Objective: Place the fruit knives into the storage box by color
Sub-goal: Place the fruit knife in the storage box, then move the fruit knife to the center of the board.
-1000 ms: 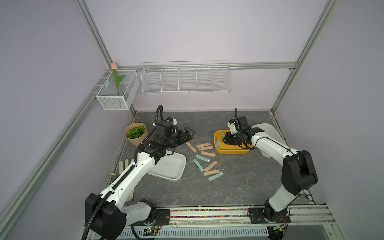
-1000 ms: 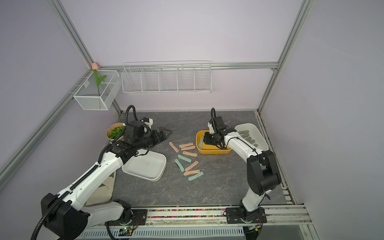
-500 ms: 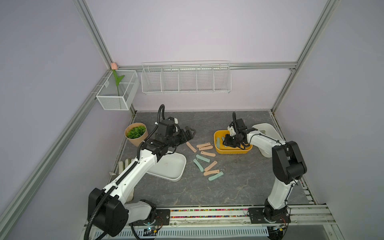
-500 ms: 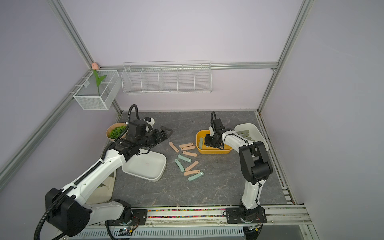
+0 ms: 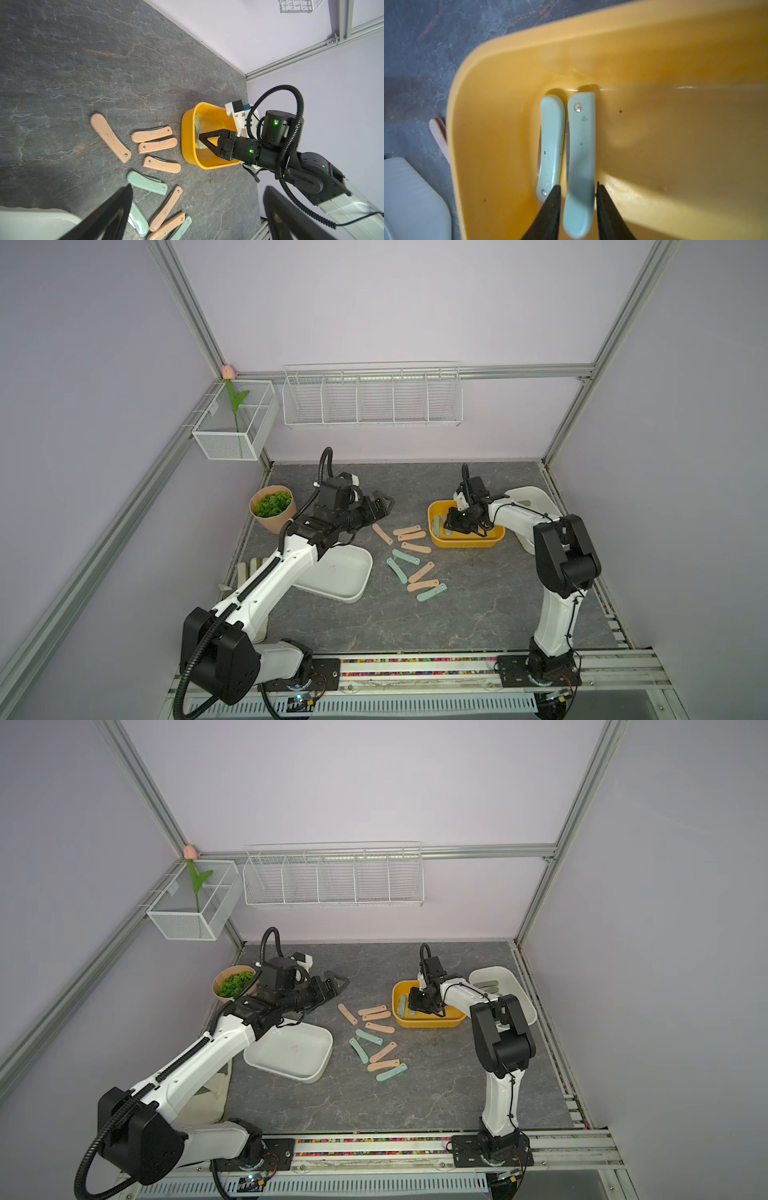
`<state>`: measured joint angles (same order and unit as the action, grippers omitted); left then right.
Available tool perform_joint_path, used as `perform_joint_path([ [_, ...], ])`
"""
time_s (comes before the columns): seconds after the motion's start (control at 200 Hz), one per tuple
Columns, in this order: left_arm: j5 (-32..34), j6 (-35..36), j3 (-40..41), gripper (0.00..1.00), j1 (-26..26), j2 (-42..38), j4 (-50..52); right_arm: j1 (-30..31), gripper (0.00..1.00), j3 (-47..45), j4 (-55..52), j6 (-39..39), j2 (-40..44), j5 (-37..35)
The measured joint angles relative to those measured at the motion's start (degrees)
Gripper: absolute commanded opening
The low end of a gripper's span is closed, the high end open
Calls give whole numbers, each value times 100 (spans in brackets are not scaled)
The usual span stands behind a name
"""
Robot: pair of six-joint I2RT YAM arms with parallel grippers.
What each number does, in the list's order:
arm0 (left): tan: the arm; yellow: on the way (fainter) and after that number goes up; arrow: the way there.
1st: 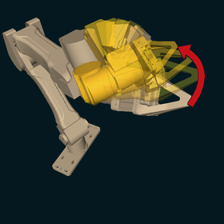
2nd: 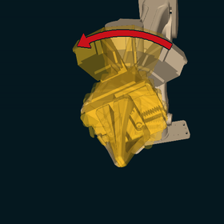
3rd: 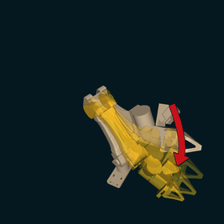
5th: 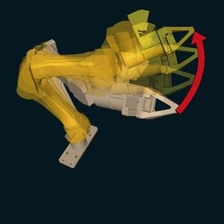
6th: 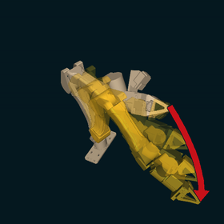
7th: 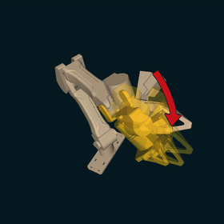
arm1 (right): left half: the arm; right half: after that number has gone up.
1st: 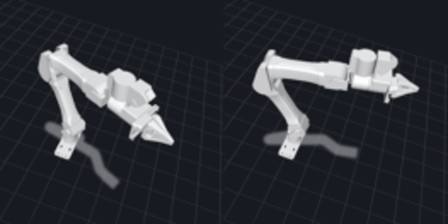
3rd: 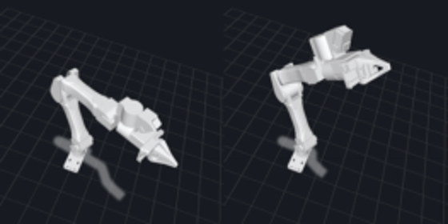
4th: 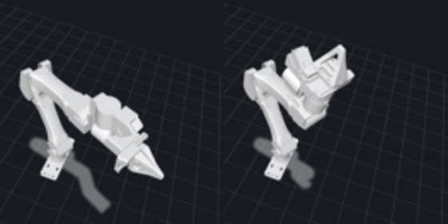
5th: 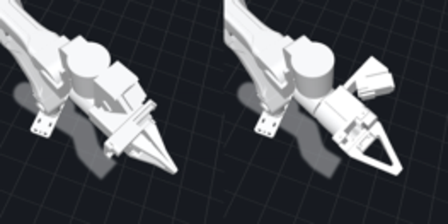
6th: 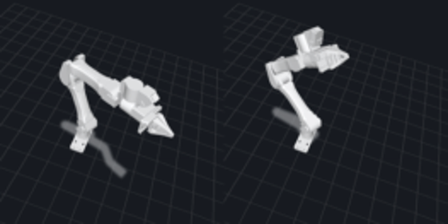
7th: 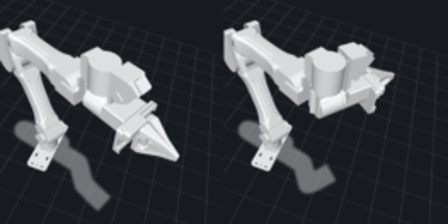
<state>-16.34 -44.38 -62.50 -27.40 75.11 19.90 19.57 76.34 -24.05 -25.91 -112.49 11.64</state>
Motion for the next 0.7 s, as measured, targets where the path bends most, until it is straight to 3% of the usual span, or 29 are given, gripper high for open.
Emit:
perform_joint_path([
  [0.205,0,0,0,99,0,0,-13,-2,38,46,-4,-13,-122,7],
  [0.44,2,7,0,99,0,-4,-9,-15,48,59,-50,2,-52,44],
  [0.7,111,50,140,99,-7,-345,103,-35,59,-15,-203,72,1078,48],
])
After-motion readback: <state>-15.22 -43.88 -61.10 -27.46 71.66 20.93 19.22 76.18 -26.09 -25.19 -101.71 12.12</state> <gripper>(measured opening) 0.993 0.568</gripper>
